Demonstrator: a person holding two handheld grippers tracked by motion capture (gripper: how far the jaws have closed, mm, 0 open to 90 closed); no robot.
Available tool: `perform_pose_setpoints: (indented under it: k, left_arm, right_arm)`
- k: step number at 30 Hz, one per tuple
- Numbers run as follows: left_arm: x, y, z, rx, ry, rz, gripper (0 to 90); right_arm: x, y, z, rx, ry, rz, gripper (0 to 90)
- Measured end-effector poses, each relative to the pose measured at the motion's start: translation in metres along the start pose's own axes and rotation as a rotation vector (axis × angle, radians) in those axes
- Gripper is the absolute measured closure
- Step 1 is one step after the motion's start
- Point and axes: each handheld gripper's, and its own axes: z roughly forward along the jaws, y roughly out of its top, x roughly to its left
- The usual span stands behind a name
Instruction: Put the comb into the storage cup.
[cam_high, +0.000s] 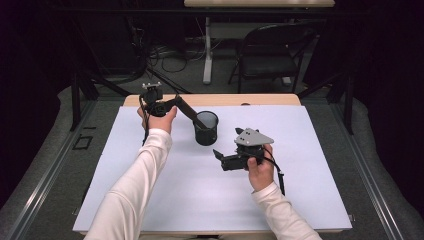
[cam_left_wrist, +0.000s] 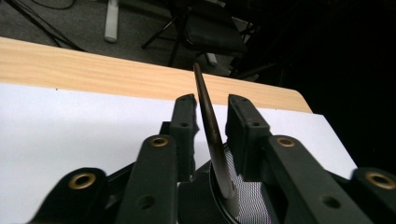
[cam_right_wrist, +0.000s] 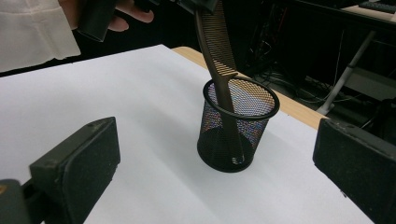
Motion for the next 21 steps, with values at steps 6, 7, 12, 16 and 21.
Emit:
perform_pose_setpoints:
  k: [6,7,12,16,21]
  left_arm:
    - [0.0005,0.0014,-0.0025,-0.017,-0.003,-0.003,65.4]
    - [0.0007,0.0017,-0.0034,-0.021,-0.004,-0.004,64.3]
    - [0.0014,0.0024,-0.0057,-0.025,-0.001,0.002,61.1]
    - [0.0033,0.0025,-0.0075,-0.032,0.001,0.004,55.4]
    - [0.005,0.0024,-0.0091,-0.048,-0.004,0.01,50.9]
  right_arm:
    - [0.0005,-0.0002,0.0005,-0.001,-0.001,-0.001,0.4]
    - [0.0004,-0.0002,0.0005,0.0,-0.001,0.0,0.4]
    - [0.0007,-0.0004,0.0007,0.002,0.0,0.0,0.4]
    - [0.0011,-0.0004,0.001,0.004,0.0,0.0,0.4]
    - [0.0011,-0.0004,0.001,0.005,0.001,-0.001,0.4]
